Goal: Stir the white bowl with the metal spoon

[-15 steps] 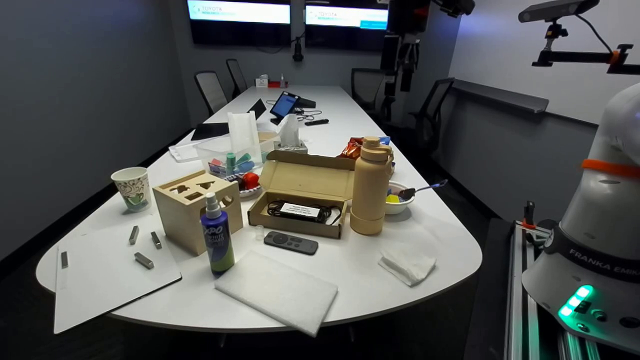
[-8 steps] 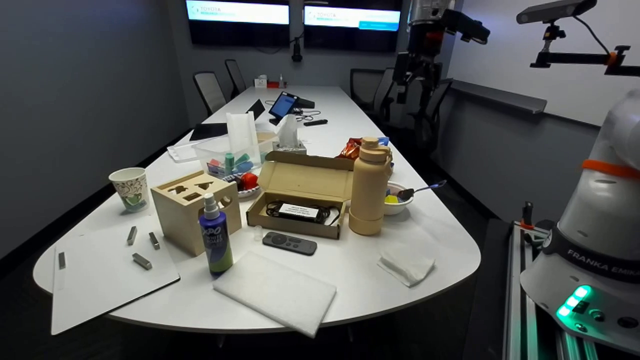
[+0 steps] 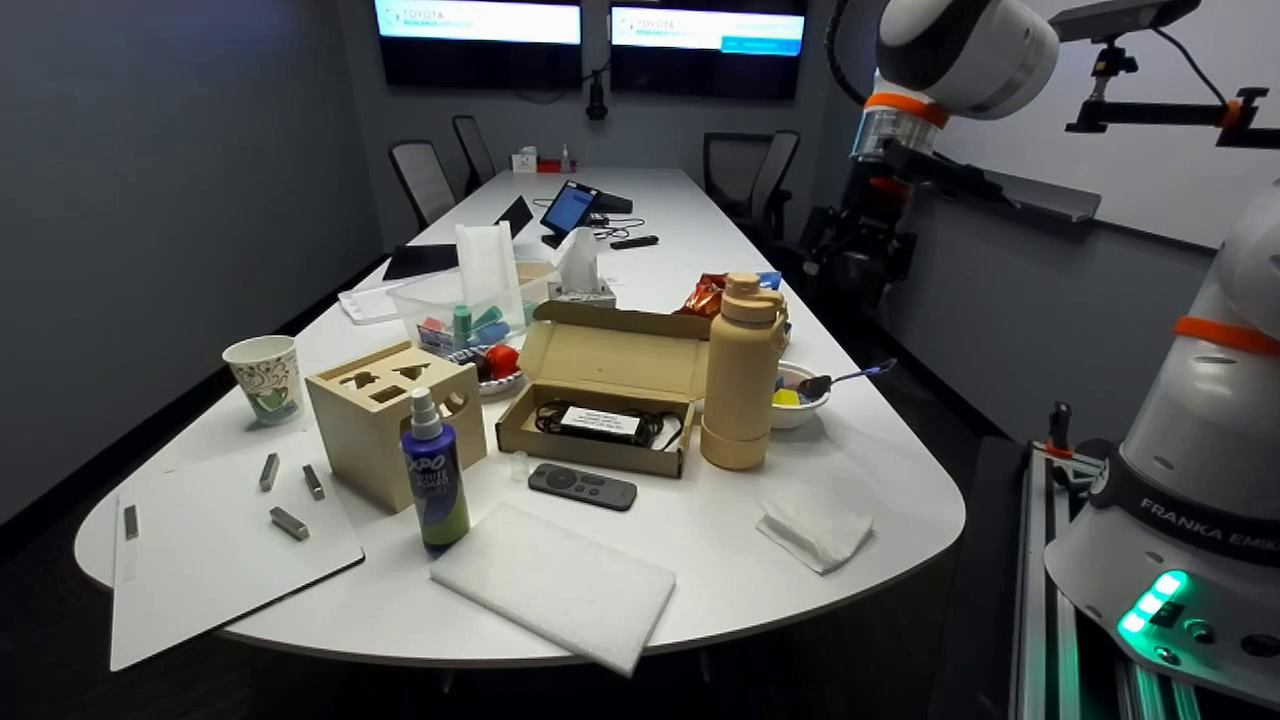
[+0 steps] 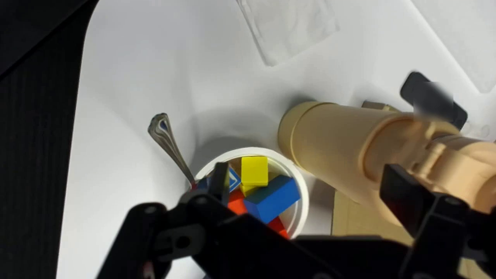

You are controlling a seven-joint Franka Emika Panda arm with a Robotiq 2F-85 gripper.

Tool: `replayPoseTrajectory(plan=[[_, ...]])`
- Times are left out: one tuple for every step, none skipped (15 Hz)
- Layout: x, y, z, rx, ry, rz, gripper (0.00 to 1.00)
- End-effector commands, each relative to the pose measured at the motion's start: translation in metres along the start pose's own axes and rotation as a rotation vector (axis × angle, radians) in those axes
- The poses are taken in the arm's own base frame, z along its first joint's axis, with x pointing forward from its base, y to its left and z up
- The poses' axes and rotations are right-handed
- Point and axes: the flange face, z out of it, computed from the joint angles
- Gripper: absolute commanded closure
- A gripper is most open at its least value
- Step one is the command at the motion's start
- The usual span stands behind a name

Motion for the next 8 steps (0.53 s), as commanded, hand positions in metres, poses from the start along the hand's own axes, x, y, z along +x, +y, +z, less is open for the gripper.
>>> replayPoseTrajectory(plan=[[0.017, 0.012, 0.012, 0.004, 0.093, 0.136, 0.00], [0.022, 0.016, 0.013, -0.005, 0.122, 0.162, 0.00], [0.026, 0.019, 0.010, -0.015, 0.153, 0.190, 0.00], [0.030, 0.023, 0.008, -0.020, 0.178, 0.217, 0.00], [0.033, 0.027, 0.007, -0.035, 0.202, 0.243, 0.00], [0.037, 0.033, 0.008, -0.052, 0.216, 0.268, 0.00], [0.038, 0.039, 0.010, -0.074, 0.214, 0.294, 0.00], [0.039, 0.044, 0.013, -0.093, 0.210, 0.315, 0.00]])
